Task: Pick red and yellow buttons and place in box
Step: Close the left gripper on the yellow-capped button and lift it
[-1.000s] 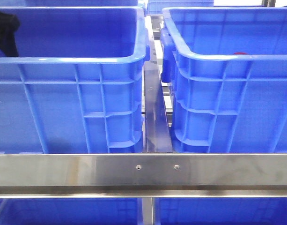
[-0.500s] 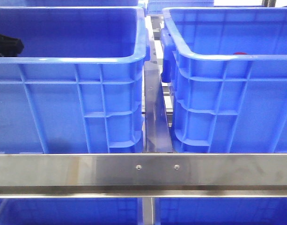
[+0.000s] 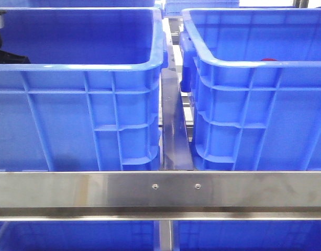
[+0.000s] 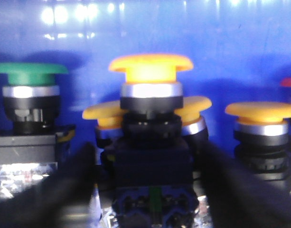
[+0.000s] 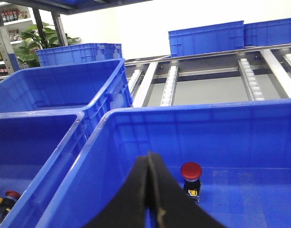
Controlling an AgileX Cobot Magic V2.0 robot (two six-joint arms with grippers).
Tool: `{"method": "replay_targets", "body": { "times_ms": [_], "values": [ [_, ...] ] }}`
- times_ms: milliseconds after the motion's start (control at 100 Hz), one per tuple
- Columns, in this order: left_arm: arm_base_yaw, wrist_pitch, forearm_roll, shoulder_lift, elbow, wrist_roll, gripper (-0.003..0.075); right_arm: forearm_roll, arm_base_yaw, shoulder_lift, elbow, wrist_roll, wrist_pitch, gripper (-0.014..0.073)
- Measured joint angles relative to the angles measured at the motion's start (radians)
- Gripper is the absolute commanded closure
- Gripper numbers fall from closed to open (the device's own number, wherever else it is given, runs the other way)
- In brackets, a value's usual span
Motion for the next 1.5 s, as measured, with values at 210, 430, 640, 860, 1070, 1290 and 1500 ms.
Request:
{"method": "replay_targets", "body": {
  "times_ms": [210, 430, 640, 860, 1070, 1290, 1500],
  "values": [
    [0.0, 0.0, 0.0, -0.005, 0.0, -0.001, 0.0739, 0.0, 0.0, 0.0, 0.0, 0.0, 0.0, 0.0661],
    [0.0, 0.016, 0.0, -0.1, 0.0, -0.001, 0.0739, 0.0, 0.0, 0.0, 0.0, 0.0, 0.0, 0.0661],
    [-0.036, 0.076, 0.005, -0.257, 0.0, 0.016, 0.0739, 0.0, 0.0, 0.0, 0.0, 0.0, 0.0, 0.0661],
    [-0.161, 0.095, 0.005, -0.439, 0.036, 0.021, 0.0739, 0.0, 0.0, 0.0, 0.0, 0.0, 0.0, 0.0661],
    [-0.333, 0.088, 0.002, -0.598, 0.12, 0.022, 0.0739, 0.0, 0.0, 0.0, 0.0, 0.0, 0.0, 0.0661],
    [-0.556, 0.069, -0.004, -0.697, 0.185, 0.022, 0.0739, 0.0, 0.0, 0.0, 0.0, 0.0, 0.0, 0.0661],
    [-0.746, 0.037, -0.009, -0.709, 0.189, 0.022, 0.0739, 0.0, 0.0, 0.0, 0.0, 0.0, 0.002, 0.0659]
  ]
}}
